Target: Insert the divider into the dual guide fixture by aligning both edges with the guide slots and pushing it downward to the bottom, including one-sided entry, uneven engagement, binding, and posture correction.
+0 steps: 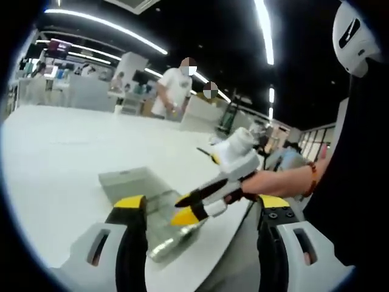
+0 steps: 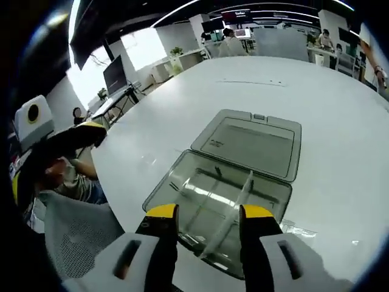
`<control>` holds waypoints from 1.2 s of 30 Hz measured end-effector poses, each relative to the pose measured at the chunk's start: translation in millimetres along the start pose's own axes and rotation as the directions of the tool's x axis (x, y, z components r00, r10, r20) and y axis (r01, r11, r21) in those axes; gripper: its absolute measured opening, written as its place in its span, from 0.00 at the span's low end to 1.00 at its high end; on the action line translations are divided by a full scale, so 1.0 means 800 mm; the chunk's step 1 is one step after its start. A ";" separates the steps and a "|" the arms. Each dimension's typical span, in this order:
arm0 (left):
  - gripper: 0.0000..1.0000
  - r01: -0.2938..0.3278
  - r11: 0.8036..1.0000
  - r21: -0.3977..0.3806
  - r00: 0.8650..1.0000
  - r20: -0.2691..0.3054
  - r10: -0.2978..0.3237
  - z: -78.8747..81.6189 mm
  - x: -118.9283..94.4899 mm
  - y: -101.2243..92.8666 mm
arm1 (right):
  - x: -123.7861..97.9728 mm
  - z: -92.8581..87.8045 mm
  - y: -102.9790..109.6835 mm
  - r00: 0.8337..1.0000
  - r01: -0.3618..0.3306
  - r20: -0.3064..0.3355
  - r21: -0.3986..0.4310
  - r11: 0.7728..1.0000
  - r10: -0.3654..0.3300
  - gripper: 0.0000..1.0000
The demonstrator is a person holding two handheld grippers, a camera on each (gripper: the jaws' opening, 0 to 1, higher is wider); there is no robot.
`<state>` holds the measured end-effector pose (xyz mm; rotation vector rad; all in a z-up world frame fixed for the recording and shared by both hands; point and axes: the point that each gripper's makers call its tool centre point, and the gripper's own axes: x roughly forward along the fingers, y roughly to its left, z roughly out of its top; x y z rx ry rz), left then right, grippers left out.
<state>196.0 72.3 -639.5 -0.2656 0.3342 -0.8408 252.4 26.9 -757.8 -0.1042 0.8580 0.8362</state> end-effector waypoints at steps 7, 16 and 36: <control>0.72 -0.015 1.000 0.024 1.000 -0.009 0.015 0.002 -0.001 -0.005 | -0.009 0.013 0.013 0.999 -0.025 0.039 -0.058 0.998 0.027 0.48; 0.73 -0.045 0.997 0.063 0.998 -0.039 0.047 -0.003 -0.001 -0.008 | -0.017 0.020 0.024 0.995 -0.061 0.073 -0.098 0.993 0.068 0.59; 0.76 -0.165 0.984 0.065 0.986 0.000 0.166 -0.002 -0.017 -0.013 | -0.036 0.034 0.049 0.972 -0.141 0.162 -0.190 0.972 0.172 0.92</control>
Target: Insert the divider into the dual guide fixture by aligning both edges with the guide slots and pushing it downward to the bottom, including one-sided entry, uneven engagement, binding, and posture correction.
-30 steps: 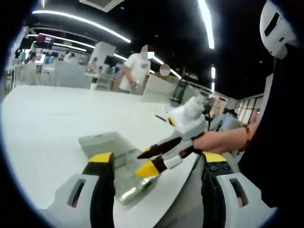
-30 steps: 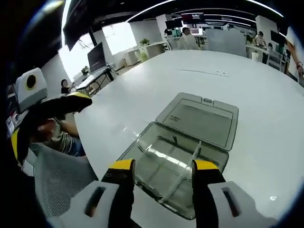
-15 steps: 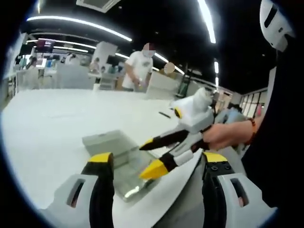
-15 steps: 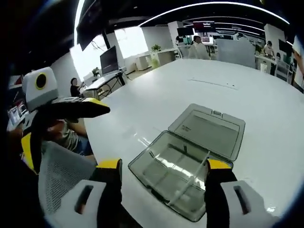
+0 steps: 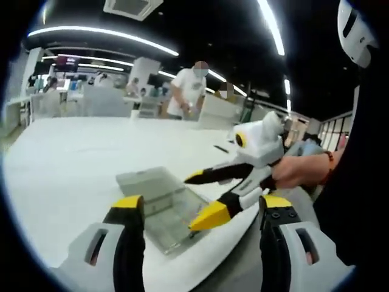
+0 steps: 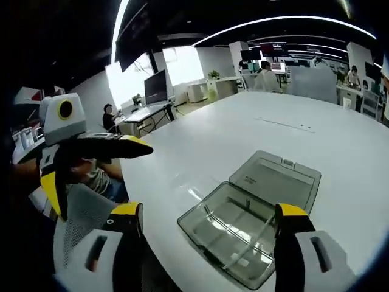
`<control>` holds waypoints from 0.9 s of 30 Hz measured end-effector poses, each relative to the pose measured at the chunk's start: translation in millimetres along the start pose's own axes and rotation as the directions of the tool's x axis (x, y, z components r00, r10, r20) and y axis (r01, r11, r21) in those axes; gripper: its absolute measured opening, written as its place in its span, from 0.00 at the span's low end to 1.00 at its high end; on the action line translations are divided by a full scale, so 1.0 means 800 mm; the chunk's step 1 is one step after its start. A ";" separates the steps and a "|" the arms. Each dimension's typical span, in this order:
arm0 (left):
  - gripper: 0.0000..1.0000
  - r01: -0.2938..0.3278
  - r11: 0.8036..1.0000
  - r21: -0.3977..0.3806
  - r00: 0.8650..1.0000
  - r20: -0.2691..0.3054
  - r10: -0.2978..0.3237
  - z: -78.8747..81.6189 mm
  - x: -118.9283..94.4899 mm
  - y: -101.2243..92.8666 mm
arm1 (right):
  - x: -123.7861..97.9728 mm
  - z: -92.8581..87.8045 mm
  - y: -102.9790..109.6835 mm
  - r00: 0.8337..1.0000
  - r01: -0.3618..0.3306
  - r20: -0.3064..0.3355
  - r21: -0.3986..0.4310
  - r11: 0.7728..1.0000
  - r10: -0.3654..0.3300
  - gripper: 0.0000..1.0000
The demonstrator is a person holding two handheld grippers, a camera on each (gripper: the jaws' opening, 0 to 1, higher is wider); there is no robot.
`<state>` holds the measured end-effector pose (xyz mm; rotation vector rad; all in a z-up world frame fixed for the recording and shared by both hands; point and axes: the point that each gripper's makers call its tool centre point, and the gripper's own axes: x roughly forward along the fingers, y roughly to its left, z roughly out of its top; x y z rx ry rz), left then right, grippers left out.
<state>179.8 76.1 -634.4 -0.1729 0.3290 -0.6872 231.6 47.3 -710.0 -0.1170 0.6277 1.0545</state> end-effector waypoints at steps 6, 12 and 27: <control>0.80 -0.050 0.999 0.004 0.999 0.007 0.050 0.001 -0.004 0.003 | -0.008 -0.005 0.004 1.000 -0.020 0.000 0.005 1.000 0.020 0.93; 0.87 -0.094 0.995 -0.020 0.995 0.025 0.094 0.002 -0.006 0.006 | -0.018 -0.005 0.003 1.000 -0.023 0.010 -0.003 1.000 0.023 0.97; 0.89 -0.225 0.974 -0.037 0.973 -0.055 0.223 -0.022 -0.016 0.044 | -0.044 -0.011 -0.002 1.000 0.011 0.004 -0.040 0.999 -0.011 0.90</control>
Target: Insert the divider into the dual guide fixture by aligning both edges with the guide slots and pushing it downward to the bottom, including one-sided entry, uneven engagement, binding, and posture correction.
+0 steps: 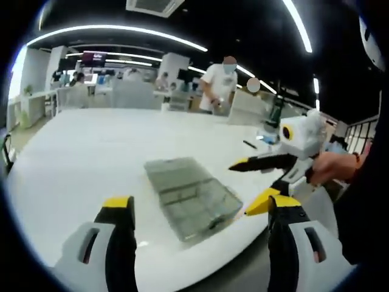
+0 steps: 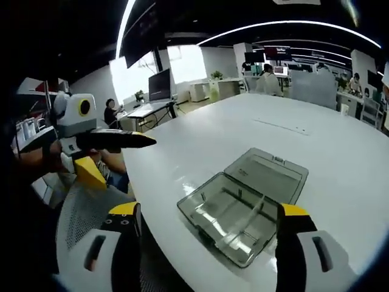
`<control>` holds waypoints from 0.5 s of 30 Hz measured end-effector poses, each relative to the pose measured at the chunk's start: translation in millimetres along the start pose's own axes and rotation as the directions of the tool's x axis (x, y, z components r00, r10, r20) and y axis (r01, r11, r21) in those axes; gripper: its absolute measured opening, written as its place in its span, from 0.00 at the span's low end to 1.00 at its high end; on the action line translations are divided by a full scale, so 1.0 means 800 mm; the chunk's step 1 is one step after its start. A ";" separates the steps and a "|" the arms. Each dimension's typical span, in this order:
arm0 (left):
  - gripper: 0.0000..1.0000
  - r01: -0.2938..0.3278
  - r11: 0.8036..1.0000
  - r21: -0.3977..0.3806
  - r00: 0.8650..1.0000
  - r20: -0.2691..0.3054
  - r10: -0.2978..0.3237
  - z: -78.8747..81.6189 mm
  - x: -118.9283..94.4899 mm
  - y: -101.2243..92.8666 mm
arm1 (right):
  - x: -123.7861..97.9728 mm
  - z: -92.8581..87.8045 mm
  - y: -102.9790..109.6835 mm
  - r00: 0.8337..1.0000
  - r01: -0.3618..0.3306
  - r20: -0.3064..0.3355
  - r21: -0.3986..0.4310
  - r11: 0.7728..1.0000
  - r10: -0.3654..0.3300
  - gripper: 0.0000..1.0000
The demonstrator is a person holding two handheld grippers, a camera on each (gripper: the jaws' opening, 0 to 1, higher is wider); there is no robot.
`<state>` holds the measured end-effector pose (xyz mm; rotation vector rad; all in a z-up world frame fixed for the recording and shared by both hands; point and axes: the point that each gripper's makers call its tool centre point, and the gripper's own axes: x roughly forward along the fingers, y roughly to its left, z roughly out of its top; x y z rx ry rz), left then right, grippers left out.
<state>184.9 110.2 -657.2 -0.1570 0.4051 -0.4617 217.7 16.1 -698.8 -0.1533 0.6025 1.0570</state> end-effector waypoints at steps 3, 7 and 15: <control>0.89 -0.014 1.000 0.008 1.000 -0.022 0.014 -0.005 0.003 0.004 | -0.005 -0.001 -0.003 1.000 0.009 0.011 0.009 1.000 -0.009 0.88; 0.87 -0.055 0.998 -0.008 0.997 -0.050 0.054 -0.015 0.008 0.014 | -0.010 -0.002 -0.001 1.000 0.014 0.015 0.008 1.000 -0.014 0.88; 0.80 -0.132 0.991 -0.019 0.984 -0.124 0.129 -0.035 0.011 0.034 | -0.017 -0.001 -0.007 0.999 0.038 0.031 0.028 0.999 -0.038 0.87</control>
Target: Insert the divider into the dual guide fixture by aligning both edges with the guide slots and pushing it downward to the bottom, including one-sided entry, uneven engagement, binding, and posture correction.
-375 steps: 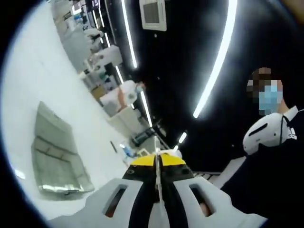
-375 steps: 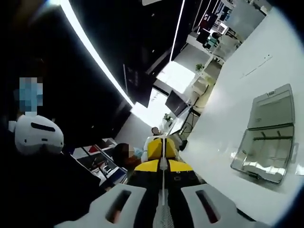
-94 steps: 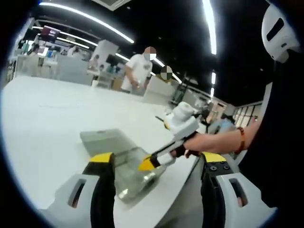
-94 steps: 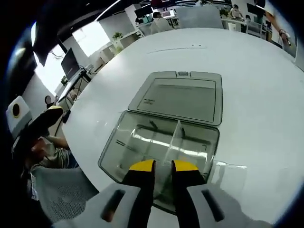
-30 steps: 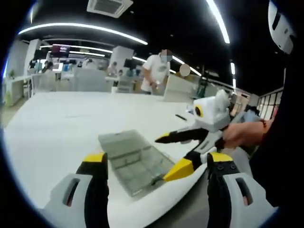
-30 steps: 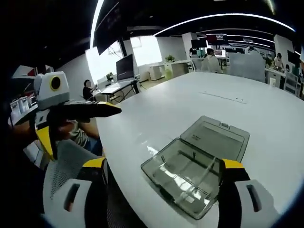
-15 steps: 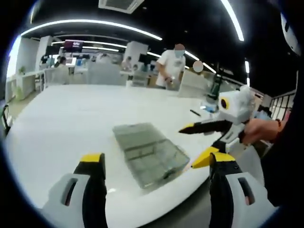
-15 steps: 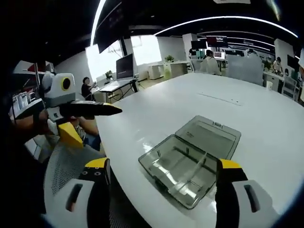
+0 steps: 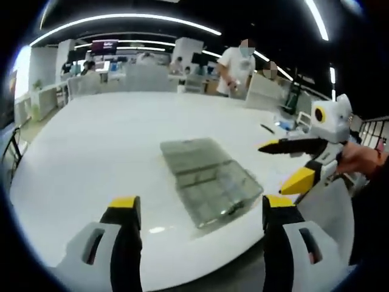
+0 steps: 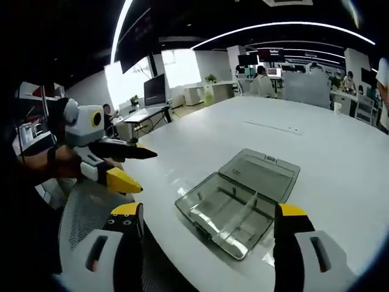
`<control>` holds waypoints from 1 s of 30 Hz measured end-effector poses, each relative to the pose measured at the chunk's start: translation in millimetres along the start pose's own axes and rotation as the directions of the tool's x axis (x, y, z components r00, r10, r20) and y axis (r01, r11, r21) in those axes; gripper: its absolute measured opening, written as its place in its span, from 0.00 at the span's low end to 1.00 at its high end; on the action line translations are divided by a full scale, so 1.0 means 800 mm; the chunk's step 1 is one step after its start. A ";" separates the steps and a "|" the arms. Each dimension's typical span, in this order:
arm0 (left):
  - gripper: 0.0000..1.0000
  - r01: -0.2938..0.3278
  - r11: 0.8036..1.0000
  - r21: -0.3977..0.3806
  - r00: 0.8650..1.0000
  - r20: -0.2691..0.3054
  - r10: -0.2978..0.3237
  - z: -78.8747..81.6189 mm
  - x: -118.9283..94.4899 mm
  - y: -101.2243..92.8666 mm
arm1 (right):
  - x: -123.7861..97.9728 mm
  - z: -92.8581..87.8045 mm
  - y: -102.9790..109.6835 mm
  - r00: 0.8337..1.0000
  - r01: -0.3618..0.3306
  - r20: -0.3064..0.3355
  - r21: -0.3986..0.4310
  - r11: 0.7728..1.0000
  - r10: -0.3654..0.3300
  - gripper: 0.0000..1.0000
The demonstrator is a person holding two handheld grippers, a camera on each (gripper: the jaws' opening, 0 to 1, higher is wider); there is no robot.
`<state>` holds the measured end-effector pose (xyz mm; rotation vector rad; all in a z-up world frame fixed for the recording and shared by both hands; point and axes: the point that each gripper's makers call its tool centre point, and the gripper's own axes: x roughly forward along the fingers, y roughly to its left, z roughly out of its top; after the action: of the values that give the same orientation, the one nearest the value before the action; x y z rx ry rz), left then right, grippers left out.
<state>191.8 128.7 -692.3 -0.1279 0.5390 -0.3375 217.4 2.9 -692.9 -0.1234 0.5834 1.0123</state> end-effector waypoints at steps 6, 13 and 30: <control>0.73 -0.055 0.998 -0.007 0.997 -0.055 0.054 -0.010 0.008 0.016 | -0.006 -0.001 -0.004 1.000 0.022 0.009 0.023 0.999 -0.022 0.87; 0.66 -0.126 0.992 -0.003 0.987 -0.098 0.125 -0.022 0.016 0.035 | -0.009 -0.004 -0.006 0.999 0.032 -0.001 0.017 0.999 -0.032 0.87; 0.56 -0.197 0.980 -0.012 0.967 -0.168 0.192 -0.043 0.034 0.063 | -0.018 -0.006 -0.023 0.998 0.063 -0.003 0.027 0.998 -0.062 0.84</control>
<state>209.5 165.7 -745.3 -0.0733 0.7163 -0.1491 224.7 -19.8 -692.9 -0.1180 0.5918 0.9433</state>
